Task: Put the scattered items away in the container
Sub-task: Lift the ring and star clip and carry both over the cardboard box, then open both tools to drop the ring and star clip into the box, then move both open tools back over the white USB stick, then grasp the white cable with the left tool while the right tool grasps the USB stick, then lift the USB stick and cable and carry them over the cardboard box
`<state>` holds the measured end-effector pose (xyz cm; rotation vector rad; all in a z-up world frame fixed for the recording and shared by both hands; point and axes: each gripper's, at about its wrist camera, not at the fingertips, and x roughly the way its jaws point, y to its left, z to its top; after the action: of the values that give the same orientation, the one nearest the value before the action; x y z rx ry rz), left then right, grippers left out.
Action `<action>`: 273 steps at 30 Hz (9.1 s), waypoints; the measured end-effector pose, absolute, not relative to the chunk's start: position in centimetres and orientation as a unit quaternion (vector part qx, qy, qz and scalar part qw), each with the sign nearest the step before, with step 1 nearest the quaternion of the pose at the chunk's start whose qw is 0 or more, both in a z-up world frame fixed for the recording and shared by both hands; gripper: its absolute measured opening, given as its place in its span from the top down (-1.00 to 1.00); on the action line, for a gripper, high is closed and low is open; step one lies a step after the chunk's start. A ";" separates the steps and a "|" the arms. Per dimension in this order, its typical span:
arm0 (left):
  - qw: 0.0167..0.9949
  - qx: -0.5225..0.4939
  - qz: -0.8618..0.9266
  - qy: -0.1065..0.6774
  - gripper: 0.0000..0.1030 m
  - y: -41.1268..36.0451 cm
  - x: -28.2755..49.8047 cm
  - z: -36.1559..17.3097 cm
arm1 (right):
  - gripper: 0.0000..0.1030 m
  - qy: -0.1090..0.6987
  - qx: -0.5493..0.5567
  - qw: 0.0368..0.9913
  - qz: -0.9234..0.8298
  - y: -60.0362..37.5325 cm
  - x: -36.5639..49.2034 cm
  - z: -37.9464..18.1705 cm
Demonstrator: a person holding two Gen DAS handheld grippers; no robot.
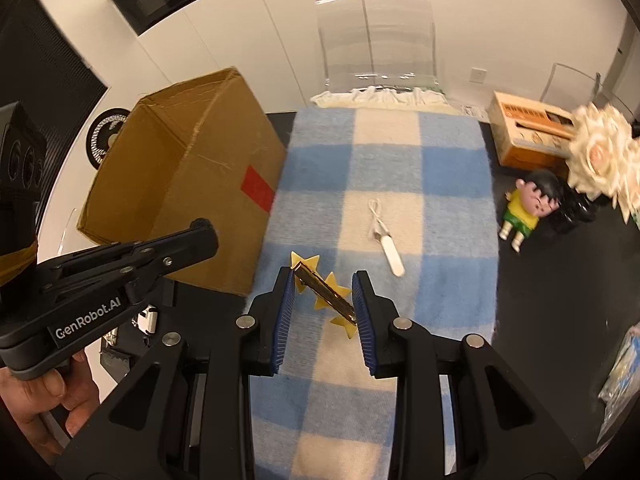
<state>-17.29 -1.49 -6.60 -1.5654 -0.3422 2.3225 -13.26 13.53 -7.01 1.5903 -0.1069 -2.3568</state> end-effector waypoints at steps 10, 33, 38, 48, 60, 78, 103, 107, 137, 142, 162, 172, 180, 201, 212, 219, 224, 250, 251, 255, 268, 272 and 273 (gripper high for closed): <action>0.124 -0.532 0.825 -0.146 0.91 -8.5 -18.9 -5.8 | 0.40 -0.010 0.544 0.196 -0.816 5.9 -16.0 -5.4; 0.029 -0.542 0.818 -0.193 0.91 -22.8 -21.0 -8.3 | 0.40 0.035 0.556 0.267 -0.786 -9.2 -20.2 -6.5; 0.021 -0.552 0.810 -0.198 0.91 -23.9 -21.5 -9.5 | 0.40 0.043 0.561 0.266 -0.783 -10.8 -21.3 -7.0; 0.013 -0.576 0.793 -0.199 0.91 -24.7 -22.0 -11.8 | 0.40 0.041 0.589 0.259 -0.764 -12.2 -22.5 -9.6; -0.035 -0.564 0.802 -0.193 -0.74 -25.6 -21.1 -11.5 | -0.46 -0.007 0.584 0.239 -0.776 -9.6 -22.4 -8.7; -0.027 -0.564 0.808 -0.170 -1.00 -22.2 -20.0 -9.9 | -1.00 -0.033 0.549 0.225 -0.804 -3.4 -20.6 -5.2; 0.065 -0.560 0.819 -0.107 -1.00 -8.4 -21.3 -6.9 | -1.00 -0.090 0.549 0.145 -0.818 13.7 -18.1 -6.0; 0.086 -0.565 0.816 -0.084 -1.00 -4.9 -21.5 -7.1 | -1.00 -0.100 0.550 0.131 -0.818 16.5 -17.7 -6.6; 0.135 -0.649 0.748 0.009 -0.69 8.1 -26.5 -20.5 | -0.36 -0.102 0.621 0.132 -0.766 22.8 -20.1 -21.3; 0.155 -0.667 0.728 0.037 -0.47 9.4 -27.9 -23.8 | -0.27 -0.100 0.633 0.146 -0.754 22.0 -21.2 -24.4; 0.206 -0.688 0.695 0.036 0.35 10.9 -28.7 -28.8 | 0.24 -0.081 0.655 0.161 -0.734 20.1 -23.0 -30.7; 0.218 -0.691 0.689 0.030 0.76 11.1 -28.1 -28.7 | 0.65 -0.100 0.653 0.151 -0.735 21.3 -23.0 -30.8; 0.218 -0.692 0.688 0.021 0.79 10.8 -26.8 -27.9 | 0.65 -0.135 0.646 0.147 -0.737 22.4 -23.1 -30.0; 0.212 -0.672 0.710 -0.016 0.79 9.0 -26.8 -23.4 | 0.66 -0.127 0.632 0.136 -0.752 22.4 -21.2 -24.8; 0.220 -0.650 0.727 -0.026 0.79 8.5 -22.9 -18.7 | 0.66 -0.118 0.611 0.128 -0.772 21.5 -18.2 -20.6; 0.224 -0.634 0.739 -0.039 0.79 7.6 -20.1 -15.7 | 0.66 -0.114 0.594 0.123 -0.787 21.1 -16.5 -17.4; 0.225 -0.618 0.751 -0.051 0.79 6.6 -18.8 -13.6 | 0.66 -0.118 0.582 0.122 -0.795 21.1 -15.1 -14.9; 0.187 -0.529 0.820 -0.115 0.79 -1.7 -16.7 -4.1 | 0.66 -0.117 0.554 0.172 -0.807 14.5 -14.4 -5.9; 0.184 -0.528 0.821 -0.120 0.79 -2.3 -16.8 -4.0 | 0.66 -0.115 0.554 0.174 -0.806 13.7 -14.6 -5.8; 0.169 -0.522 0.825 -0.137 0.79 -5.0 -16.9 -3.9 | 0.66 -0.103 0.555 0.188 -0.804 10.6 -15.3 -5.5; 0.114 -0.514 0.831 -0.181 0.79 -14.6 -17.3 -4.6 | 0.66 -0.063 0.556 0.245 -0.792 0.5 -17.8 -5.8; 0.099 -0.513 0.831 -0.192 0.79 -17.2 -17.8 -5.2 | 0.66 -0.055 0.560 0.256 -0.786 -2.2 -18.5 -6.3; 0.095 -0.513 0.830 -0.196 0.79 -17.8 -18.0 -5.5 | 0.66 -0.054 0.562 0.258 -0.784 -2.8 -18.7 -6.4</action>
<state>-17.97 -17.82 -5.46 -1.5215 -0.5796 2.4609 -18.72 -2.79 -6.42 1.5227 -0.1462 -2.1262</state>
